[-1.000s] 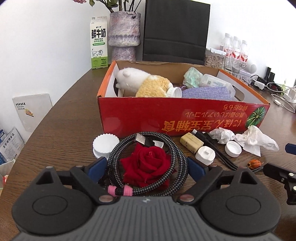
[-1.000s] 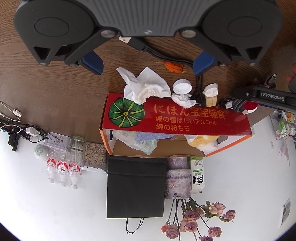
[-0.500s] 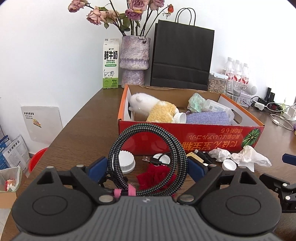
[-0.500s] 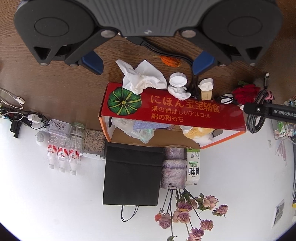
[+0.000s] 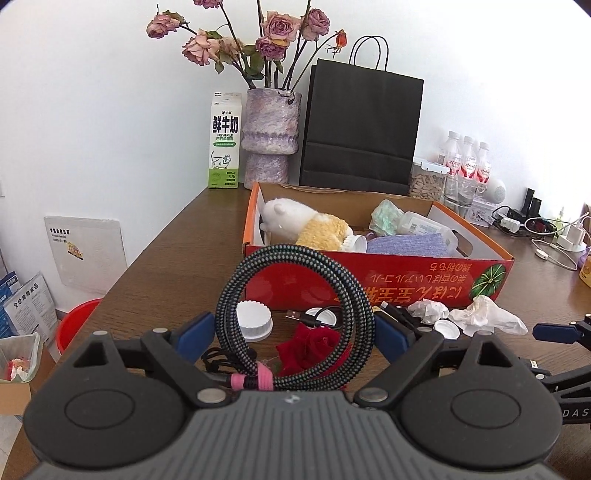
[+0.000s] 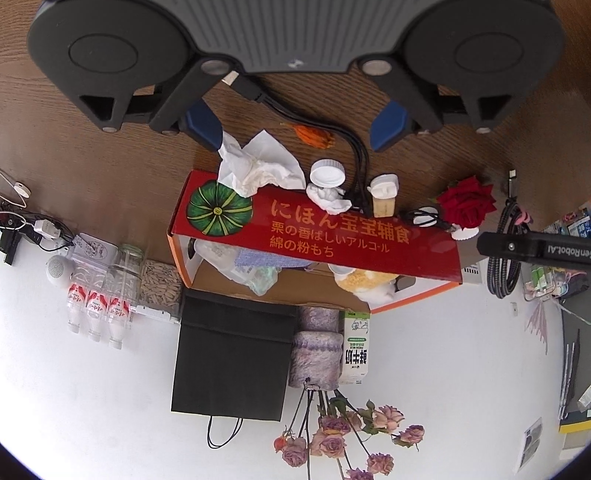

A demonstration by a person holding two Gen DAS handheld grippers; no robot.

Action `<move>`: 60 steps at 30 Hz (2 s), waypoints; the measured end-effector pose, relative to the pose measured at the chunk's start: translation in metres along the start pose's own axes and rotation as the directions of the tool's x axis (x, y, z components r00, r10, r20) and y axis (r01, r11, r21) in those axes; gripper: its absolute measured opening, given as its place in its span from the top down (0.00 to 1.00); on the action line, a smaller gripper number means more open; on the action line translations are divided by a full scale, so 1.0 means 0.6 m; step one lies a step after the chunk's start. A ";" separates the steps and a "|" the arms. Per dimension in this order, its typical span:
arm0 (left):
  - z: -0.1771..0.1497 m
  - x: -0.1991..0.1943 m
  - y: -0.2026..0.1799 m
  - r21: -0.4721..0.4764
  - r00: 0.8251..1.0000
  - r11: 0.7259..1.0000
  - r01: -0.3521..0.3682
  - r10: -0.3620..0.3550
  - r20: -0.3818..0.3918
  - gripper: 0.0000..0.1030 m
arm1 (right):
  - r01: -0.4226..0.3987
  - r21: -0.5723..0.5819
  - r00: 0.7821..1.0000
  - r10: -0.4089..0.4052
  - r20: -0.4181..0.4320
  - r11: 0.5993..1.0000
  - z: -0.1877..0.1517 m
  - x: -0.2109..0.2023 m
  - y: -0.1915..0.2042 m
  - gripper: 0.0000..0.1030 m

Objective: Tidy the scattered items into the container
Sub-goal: 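Grasp the black braided cable coil with the left gripper while the right gripper grasps its end, then carry the black cable into the box and open both grippers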

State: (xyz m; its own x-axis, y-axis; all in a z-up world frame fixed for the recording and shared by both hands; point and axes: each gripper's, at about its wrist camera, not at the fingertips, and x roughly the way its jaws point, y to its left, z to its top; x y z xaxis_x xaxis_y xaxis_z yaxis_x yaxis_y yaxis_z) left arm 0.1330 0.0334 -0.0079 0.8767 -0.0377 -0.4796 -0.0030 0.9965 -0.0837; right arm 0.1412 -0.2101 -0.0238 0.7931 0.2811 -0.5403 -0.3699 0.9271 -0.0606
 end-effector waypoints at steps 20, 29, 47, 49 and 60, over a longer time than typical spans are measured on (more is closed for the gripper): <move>-0.008 -0.029 0.022 -0.033 1.000 0.999 -0.002 0.002 0.013 0.11 | -0.158 -0.056 0.984 0.152 -0.096 0.986 -0.004 -0.001 0.005 0.95; 0.006 -0.050 0.021 -0.040 0.999 0.999 0.005 -0.003 0.052 0.11 | -0.156 -0.083 0.982 0.164 0.093 0.984 0.050 -0.069 0.022 1.00; 0.163 -0.054 -0.033 -0.019 0.975 0.996 0.088 -0.083 0.205 0.11 | -0.119 -0.012 0.917 0.115 0.382 0.993 0.244 -0.106 -0.023 1.00; 0.184 -0.039 -0.043 -0.032 0.973 0.995 0.094 -0.085 0.213 0.11 | -0.102 0.012 0.909 0.088 0.407 0.995 0.265 -0.096 -0.033 1.00; 0.193 0.118 -0.084 -0.120 0.976 0.988 0.098 -0.071 0.208 0.11 | -0.070 0.185 0.920 -0.008 0.391 0.980 0.247 0.065 -0.072 0.99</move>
State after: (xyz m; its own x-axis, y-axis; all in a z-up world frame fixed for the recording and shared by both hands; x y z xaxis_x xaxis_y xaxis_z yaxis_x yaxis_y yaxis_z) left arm 0.2509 -0.0105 0.0635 0.9554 -0.0924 -0.2807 0.0252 0.9719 -0.2340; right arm 0.2600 -0.2025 0.0818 0.9223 0.3480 -0.1684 -0.3283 0.9350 0.1341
